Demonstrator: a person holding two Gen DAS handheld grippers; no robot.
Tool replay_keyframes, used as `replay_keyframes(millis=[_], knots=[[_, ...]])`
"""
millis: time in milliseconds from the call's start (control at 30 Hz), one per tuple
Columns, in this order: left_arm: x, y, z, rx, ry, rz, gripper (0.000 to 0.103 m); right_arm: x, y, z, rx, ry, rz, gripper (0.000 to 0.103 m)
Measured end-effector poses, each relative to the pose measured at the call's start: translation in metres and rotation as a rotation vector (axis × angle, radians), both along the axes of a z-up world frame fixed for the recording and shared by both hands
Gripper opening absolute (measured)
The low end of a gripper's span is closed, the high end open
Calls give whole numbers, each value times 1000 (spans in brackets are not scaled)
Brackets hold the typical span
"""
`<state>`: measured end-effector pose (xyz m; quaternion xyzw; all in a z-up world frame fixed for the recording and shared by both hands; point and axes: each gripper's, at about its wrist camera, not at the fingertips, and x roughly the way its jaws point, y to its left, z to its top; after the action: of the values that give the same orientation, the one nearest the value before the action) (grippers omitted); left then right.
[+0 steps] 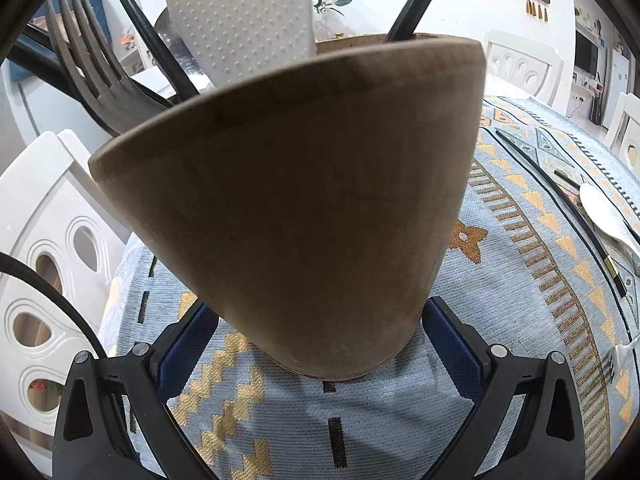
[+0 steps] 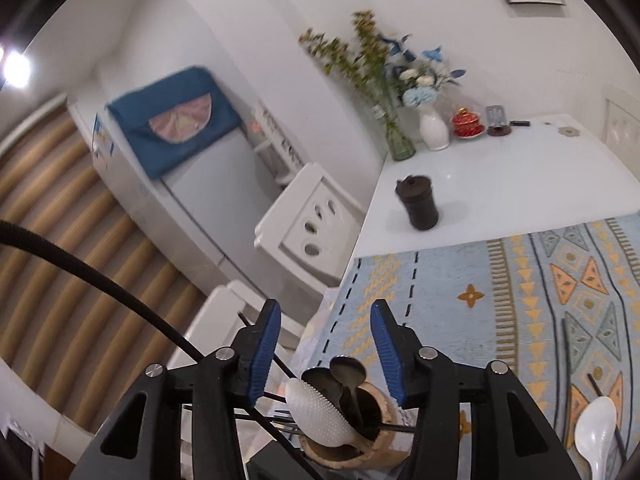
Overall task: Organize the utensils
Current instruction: 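Open the right gripper to drop the spoon into the wooden cup, then move the right gripper back down to another silver fork in the pile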
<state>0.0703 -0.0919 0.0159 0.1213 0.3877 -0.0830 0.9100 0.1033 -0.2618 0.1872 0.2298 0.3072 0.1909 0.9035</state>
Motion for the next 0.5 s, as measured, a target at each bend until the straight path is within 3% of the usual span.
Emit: replay_keyframes(millis=[133,333,433,500], knots=[[0,0,0,0,0,0,102,-18,-33,17,-11,-2,-67,51],[-1,1,-3,10,-3,2,102,-61,-91,23,-117,23,-267,51],[-2,-3,-3,19,-4,3,103,-77,-118,16,-184,92,-339,51],[-4,-5,-4,25,-7,5,103,-82,-129,8,-238,173,-328,51]])
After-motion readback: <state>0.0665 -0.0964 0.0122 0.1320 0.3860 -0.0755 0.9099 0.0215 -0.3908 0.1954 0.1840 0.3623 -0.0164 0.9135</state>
